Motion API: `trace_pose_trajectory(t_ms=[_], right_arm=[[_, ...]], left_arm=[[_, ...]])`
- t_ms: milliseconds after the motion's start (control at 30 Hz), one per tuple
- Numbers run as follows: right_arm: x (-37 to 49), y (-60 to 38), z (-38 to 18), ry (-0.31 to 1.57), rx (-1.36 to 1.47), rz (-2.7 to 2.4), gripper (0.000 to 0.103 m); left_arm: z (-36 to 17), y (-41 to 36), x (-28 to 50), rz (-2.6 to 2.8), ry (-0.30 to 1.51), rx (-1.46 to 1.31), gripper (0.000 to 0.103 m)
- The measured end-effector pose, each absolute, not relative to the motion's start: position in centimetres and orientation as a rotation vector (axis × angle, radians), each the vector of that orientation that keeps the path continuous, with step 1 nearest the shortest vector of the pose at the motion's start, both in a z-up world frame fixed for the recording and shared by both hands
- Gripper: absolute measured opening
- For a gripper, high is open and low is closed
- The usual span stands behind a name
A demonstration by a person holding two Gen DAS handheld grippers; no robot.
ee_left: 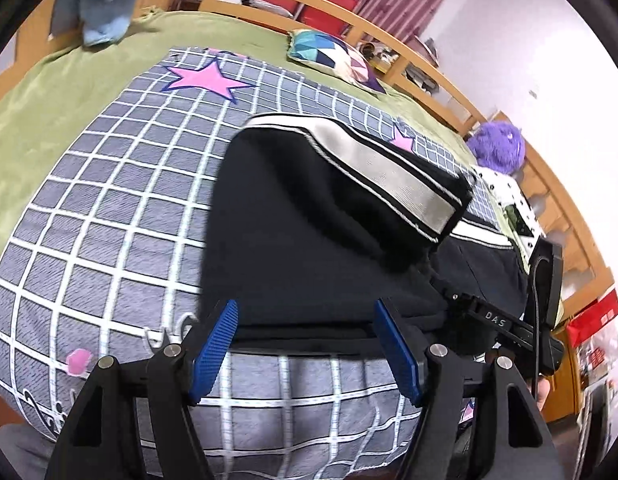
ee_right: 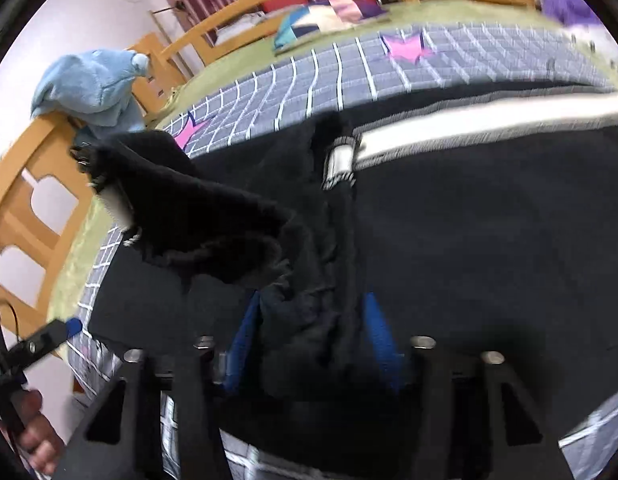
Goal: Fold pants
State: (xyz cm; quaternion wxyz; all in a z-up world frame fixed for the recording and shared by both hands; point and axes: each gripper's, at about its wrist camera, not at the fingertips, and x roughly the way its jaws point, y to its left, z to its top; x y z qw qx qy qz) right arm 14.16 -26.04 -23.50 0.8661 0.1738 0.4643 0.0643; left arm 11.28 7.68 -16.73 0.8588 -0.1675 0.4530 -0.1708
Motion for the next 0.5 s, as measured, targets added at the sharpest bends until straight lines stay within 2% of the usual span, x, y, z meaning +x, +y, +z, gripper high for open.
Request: trace_pose_trajectory(t_ms=[33,67,167,233,367,467,500], right_arm=[[14.1,-25.8,-23.4,0.969,0.358,0.13,0.025],[13.8,-25.8,-22.8,0.938,0.347,0.14,0.022],[11.6,-28.3,-20.7,0.836,0.496,0.2,0.02],[10.7,-29.3,-20.6,0.838,0.522,0.167,0.02],[10.5,-27.4,-23.8,0.998,0.338,0.106,0.028],[9.4,-25.7,-22.2,0.962,0.154,0.1,0.043],[9.3,-25.5,-21.4,0.943,0.114,0.094,0.043]], left_arm=[[-16.8,8.1,11.3,-0.357,0.946,-0.359,0.068],[-16.9,8.4,11.4,-0.354,0.944,-0.366,0.068],[-17.2,9.4,11.6,-0.356,0.937,-0.383,0.068],[-17.5,9.9,11.7,-0.358,0.933,-0.396,0.068],[-18.6,10.5,12.6,-0.364,0.952,-0.445,0.068],[-19.0,10.5,12.8,-0.379,0.959,-0.456,0.068],[-19.1,10.5,12.9,-0.381,0.955,-0.456,0.068]])
